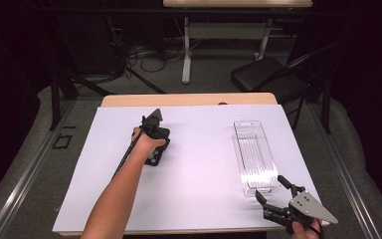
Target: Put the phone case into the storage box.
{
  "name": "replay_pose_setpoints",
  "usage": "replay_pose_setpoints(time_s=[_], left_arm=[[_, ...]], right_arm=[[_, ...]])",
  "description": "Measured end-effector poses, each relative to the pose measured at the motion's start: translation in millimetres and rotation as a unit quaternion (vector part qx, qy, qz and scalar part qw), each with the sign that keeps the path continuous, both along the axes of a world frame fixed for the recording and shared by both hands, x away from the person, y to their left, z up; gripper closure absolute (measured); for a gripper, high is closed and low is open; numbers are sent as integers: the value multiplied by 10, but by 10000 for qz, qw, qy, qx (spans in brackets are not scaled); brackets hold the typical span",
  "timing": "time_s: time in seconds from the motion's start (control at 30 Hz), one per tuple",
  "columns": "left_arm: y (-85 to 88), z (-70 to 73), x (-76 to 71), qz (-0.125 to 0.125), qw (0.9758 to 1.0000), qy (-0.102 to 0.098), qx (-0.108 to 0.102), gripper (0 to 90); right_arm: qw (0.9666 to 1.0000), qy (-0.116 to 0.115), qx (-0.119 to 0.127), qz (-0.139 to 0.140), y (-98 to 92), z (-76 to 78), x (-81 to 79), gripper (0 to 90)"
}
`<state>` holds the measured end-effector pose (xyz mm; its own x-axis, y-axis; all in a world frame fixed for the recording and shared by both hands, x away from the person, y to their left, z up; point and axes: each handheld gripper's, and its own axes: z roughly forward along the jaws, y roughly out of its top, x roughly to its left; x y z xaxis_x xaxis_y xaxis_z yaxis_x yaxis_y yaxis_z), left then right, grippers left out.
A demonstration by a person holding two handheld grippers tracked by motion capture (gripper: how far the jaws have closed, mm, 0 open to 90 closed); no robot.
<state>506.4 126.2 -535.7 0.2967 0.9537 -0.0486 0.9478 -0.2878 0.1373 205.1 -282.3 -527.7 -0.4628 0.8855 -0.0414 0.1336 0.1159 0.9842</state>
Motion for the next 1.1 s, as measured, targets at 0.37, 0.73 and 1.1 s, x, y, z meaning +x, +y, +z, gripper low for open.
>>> replay_pose_setpoints(time_s=[0.37, 0.73, 1.1], left_arm=[[-6, 6, 1, -61, 10000, 33, 40, 122], [-14, 2, 11, -66, 9999, 44, 83, 123], [-17, 8, 16, -12, 9999, 100, 101, 125]], right_arm=[[10000, 9, -6, -11, -1, 0, 1, 139], [10000, 7, -7, -14, -2, 0, 1, 139], [10000, 0, -8, -5, -4, -1, 0, 139]])
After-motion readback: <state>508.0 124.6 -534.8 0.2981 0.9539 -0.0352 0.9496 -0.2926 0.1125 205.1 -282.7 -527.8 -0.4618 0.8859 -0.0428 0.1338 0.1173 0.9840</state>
